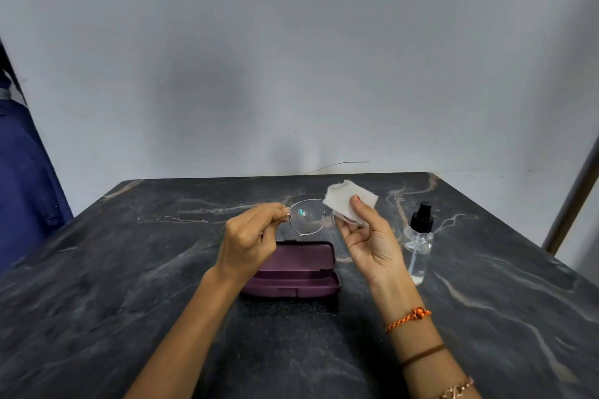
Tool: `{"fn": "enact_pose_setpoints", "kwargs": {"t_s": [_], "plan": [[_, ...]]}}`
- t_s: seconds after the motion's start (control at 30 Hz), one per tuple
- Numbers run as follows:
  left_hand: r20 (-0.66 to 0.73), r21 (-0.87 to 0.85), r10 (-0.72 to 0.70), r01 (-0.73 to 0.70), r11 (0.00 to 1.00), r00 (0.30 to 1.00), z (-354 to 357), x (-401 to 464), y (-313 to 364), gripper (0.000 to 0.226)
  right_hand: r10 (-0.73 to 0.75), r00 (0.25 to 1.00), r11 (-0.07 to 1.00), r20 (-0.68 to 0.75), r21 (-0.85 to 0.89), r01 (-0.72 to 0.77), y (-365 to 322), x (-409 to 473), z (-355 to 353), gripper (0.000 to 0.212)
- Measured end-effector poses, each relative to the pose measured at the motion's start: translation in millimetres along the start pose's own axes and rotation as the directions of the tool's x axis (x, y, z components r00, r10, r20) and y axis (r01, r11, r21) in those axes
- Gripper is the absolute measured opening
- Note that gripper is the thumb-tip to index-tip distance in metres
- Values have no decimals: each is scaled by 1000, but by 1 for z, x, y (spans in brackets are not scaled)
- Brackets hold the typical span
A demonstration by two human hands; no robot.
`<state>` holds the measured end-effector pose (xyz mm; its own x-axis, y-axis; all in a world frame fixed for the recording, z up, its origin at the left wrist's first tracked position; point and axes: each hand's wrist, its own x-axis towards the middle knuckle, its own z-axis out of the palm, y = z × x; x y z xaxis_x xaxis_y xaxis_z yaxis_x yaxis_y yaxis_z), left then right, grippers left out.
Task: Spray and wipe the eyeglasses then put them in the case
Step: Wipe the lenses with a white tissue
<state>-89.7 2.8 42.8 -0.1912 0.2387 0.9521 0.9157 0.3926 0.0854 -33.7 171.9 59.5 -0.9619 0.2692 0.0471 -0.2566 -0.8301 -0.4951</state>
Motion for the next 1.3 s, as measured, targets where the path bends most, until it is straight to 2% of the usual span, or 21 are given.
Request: {"fn": "enact_pose_setpoints", "kwargs": {"t_s": [0.17, 0.3, 0.4, 0.47, 0.6, 0.67, 0.93, 1.03, 1.1, 1.17, 1.23, 1.3], "plan": [[-1, 17, -11, 11, 1000, 1000, 0, -2, 1, 23, -67, 997, 971, 33, -229, 72, -2, 2, -2, 16], [-4, 35, -22, 22, 999, 1000, -1, 0, 1, 31, -108, 993, 897, 36, -428, 113, -9, 1, -5, 14], [-15, 35, -29, 30, 999, 999, -2, 0, 1, 31, -114, 993, 864, 2, -493, 100, -12, 0, -6, 20], [-23, 28, -39, 40, 999, 999, -3, 0, 3, 26, -99, 995, 890, -22, -450, 79, -13, 0, -5, 12], [-32, -25, -51, 51, 998, 998, -2, 2, 7, 15, -39, 994, 989, -98, -144, 25, -11, 1, -5, 5], [-11, -31, -32, 31, 999, 999, 0, 1, 8, 15, -25, 995, 996, -101, -91, 16, -9, 2, -5, 4], [-37, 0, -7, 7, 1000, 999, -2, 2, 7, 17, -26, 1000, 938, 9, -344, 27, -7, 5, -9, 15], [-31, 2, -2, 2, 1000, 1000, -4, 2, 5, 18, -89, 996, 843, 14, -531, 82, -15, 5, -12, 15], [-33, 9, 12, -11, 1000, 999, -5, 2, 5, 17, -114, 993, 800, 35, -589, 113, -19, 4, -14, 18], [-26, 28, 50, -49, 998, 998, -7, 3, 6, 17, -99, 994, 823, 38, -558, 104, -21, 4, -14, 22], [-24, 69, 110, -108, 992, 994, -8, 5, 8, 17, -71, 997, 890, 27, -449, 76, -21, 5, -15, 22], [-22, 101, 177, -174, 980, 984, -8, 5, 10, 15, -48, 999, 948, 13, -314, 49, -20, 6, -15, 12]]}}
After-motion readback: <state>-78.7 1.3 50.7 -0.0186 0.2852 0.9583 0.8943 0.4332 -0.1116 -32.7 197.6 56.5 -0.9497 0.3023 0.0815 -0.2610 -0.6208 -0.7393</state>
